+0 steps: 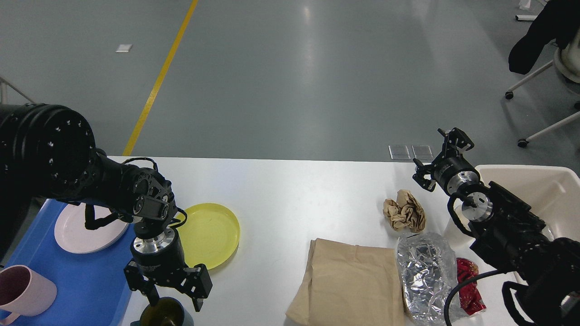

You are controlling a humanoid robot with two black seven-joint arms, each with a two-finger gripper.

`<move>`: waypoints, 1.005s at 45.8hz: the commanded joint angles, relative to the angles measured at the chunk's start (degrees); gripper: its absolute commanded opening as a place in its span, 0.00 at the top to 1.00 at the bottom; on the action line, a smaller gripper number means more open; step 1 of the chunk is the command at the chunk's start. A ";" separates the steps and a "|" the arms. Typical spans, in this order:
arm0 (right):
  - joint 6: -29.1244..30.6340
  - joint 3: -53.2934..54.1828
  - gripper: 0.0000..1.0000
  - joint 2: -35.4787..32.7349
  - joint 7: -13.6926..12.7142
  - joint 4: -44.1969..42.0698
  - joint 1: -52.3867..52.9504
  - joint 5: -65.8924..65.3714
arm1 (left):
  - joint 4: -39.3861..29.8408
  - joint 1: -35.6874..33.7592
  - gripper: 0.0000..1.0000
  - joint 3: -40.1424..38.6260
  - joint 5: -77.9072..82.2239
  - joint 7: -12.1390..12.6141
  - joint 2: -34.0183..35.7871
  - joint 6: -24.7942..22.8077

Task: Tidy desktop
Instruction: 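Lower the left gripper down onto the dark green cup, then close the left gripper around the dark green cup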

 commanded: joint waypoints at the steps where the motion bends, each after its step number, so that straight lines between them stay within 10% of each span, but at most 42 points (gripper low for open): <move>1: 0.00 -0.01 0.00 0.00 0.00 0.00 0.04 0.00 | 0.01 0.23 0.04 -0.19 -0.06 -0.17 -0.05 0.14; 46: 0.00 -0.01 0.00 0.00 0.00 0.00 -0.05 0.00 | 2.29 4.18 0.04 -1.33 -0.33 -0.35 -0.22 1.64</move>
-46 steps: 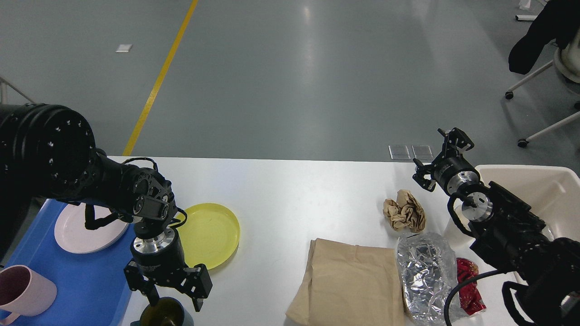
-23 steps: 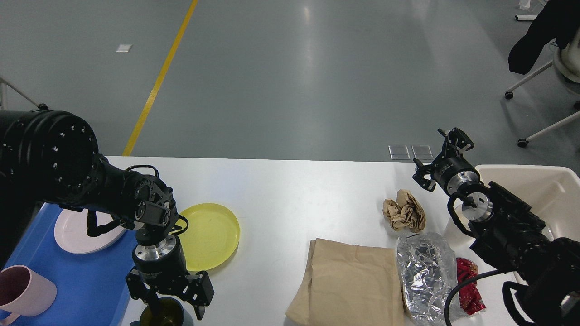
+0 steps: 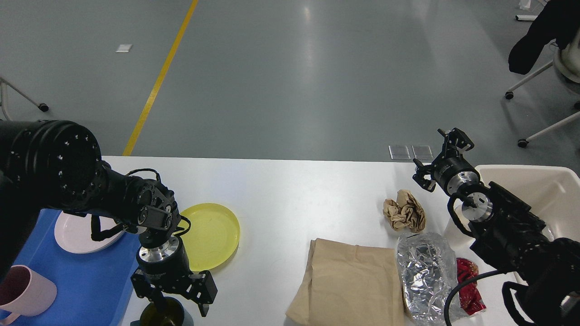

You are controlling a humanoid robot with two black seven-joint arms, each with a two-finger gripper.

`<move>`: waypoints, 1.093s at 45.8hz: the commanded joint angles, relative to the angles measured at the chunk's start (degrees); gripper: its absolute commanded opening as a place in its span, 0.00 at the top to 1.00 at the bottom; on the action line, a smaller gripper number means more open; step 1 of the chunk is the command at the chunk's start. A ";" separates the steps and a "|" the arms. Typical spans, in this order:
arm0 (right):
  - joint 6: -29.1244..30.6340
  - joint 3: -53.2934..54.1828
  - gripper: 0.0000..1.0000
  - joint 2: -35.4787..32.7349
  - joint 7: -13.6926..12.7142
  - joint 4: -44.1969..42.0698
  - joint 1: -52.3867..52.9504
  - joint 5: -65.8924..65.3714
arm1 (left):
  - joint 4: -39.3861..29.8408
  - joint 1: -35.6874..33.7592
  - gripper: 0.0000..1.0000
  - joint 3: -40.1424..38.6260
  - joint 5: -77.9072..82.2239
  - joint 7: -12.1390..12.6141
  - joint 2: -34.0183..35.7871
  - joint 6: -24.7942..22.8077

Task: Tidy desktop
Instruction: 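Close the left gripper around the dark green cup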

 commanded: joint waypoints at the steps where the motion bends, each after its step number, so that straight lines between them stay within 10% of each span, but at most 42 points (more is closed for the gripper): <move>1: 0.00 -0.01 0.00 0.00 0.00 0.00 0.09 0.00 | -0.01 0.23 0.04 -0.59 -0.05 -0.05 0.00 -0.07; 20: 0.00 -0.01 0.00 0.00 0.00 0.00 0.09 0.00 | -0.01 1.47 0.11 -1.20 -0.49 0.13 -0.79 -0.16; 50: 0.00 -0.01 0.00 0.00 0.00 0.00 0.00 0.00 | -0.62 1.12 0.77 -0.06 -0.49 0.22 -0.35 -1.03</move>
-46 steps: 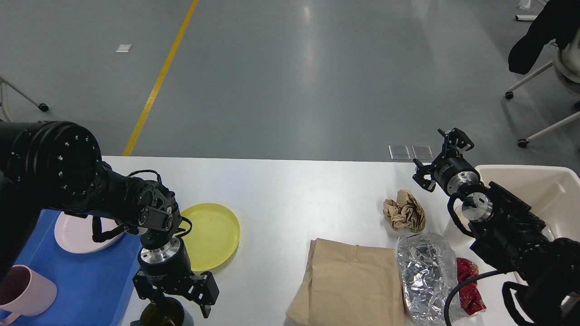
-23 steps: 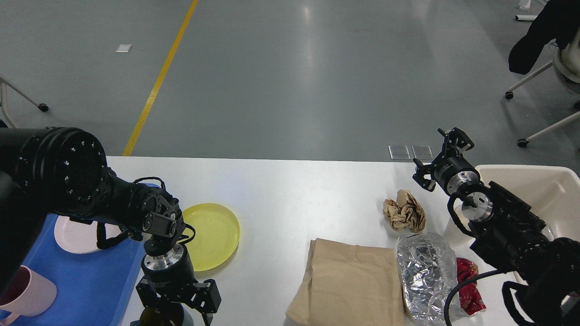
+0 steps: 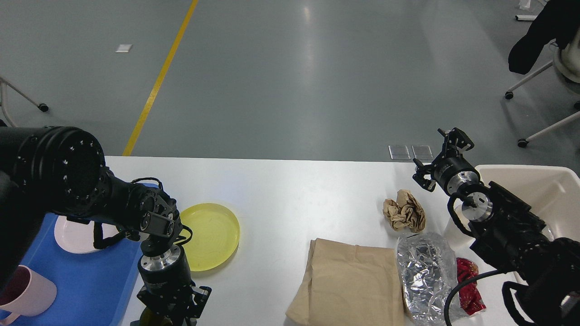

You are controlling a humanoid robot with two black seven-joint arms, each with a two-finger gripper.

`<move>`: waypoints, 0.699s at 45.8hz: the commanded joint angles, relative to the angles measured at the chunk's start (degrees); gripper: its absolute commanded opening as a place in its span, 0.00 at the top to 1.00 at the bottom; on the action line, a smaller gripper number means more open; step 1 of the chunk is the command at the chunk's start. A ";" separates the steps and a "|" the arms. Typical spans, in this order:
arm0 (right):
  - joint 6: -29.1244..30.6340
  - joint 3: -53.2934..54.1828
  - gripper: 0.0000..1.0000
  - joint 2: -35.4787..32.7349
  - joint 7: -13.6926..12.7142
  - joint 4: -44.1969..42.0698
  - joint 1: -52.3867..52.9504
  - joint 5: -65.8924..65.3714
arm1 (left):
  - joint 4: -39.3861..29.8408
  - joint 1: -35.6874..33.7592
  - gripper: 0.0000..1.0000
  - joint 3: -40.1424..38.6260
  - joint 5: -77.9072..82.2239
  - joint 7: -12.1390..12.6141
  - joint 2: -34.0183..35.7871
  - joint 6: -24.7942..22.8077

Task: Tidy desktop
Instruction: 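Close the left gripper around the dark green cup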

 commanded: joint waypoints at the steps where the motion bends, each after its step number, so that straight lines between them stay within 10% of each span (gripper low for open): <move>1: 0.00 0.00 0.00 0.00 0.00 0.00 -0.04 0.00 | -0.12 -0.33 0.78 0.42 0.00 0.00 0.14 -0.03; 14: 0.00 0.00 0.00 0.00 0.00 0.00 0.05 0.00 | -0.38 -0.59 0.99 2.00 0.00 -0.08 0.23 -0.99; 32: 0.00 0.00 0.00 0.00 0.00 0.00 0.05 0.00 | -0.38 -1.29 1.00 1.91 -0.08 -0.26 0.32 -2.92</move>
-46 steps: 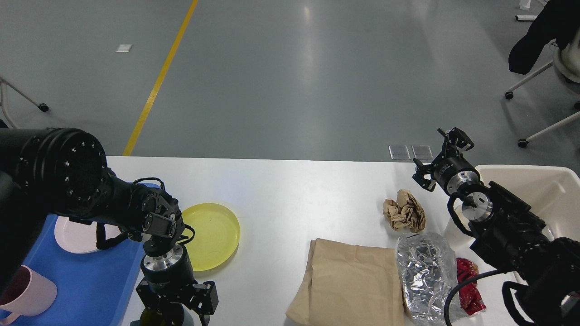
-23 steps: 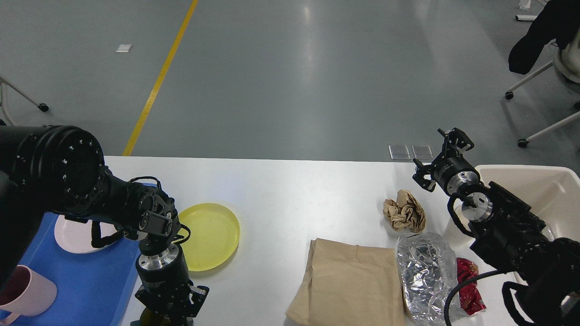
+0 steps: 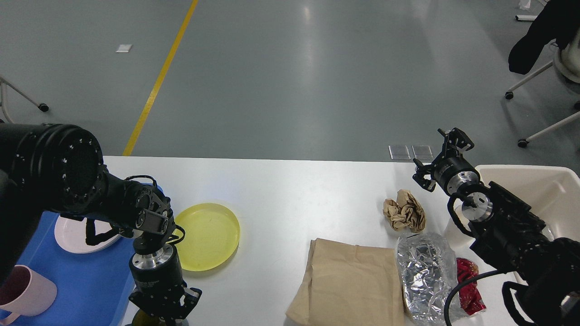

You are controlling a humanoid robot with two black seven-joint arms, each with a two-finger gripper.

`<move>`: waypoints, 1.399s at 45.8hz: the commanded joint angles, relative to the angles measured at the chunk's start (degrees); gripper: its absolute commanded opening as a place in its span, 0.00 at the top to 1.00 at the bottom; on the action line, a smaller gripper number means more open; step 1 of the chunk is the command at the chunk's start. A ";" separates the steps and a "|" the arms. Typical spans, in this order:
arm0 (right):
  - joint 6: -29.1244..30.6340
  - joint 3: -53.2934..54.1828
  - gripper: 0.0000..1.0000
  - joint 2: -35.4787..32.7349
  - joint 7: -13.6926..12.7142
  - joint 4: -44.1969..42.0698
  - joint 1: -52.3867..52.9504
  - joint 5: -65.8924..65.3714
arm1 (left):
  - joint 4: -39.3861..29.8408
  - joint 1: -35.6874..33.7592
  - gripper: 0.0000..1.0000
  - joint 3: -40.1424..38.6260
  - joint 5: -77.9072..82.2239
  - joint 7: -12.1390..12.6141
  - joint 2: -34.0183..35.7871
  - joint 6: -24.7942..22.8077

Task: Tidy desktop
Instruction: 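Close the left gripper around the dark green cup, then carry the green cup onto the blue tray beside the pink plate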

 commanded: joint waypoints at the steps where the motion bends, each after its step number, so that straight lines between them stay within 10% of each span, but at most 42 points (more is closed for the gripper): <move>1: 0.00 -0.01 0.00 0.00 0.00 0.00 -0.03 0.00 | 0.00 -0.53 1.00 -0.09 -0.09 -0.06 0.07 -1.25; 9: 0.00 -0.01 0.00 0.00 0.00 0.00 0.06 0.00 | 0.00 -2.90 1.00 -0.26 -0.09 -0.15 0.07 -8.53; 38: 0.00 -0.01 0.00 0.00 0.00 0.00 0.06 0.00 | 0.35 -15.38 1.00 3.77 -0.26 -1.38 9.64 -8.70; 64: 0.00 0.08 0.00 0.00 0.00 0.00 0.06 0.00 | 19.60 2.54 1.00 6.42 -0.35 -1.12 17.12 -8.70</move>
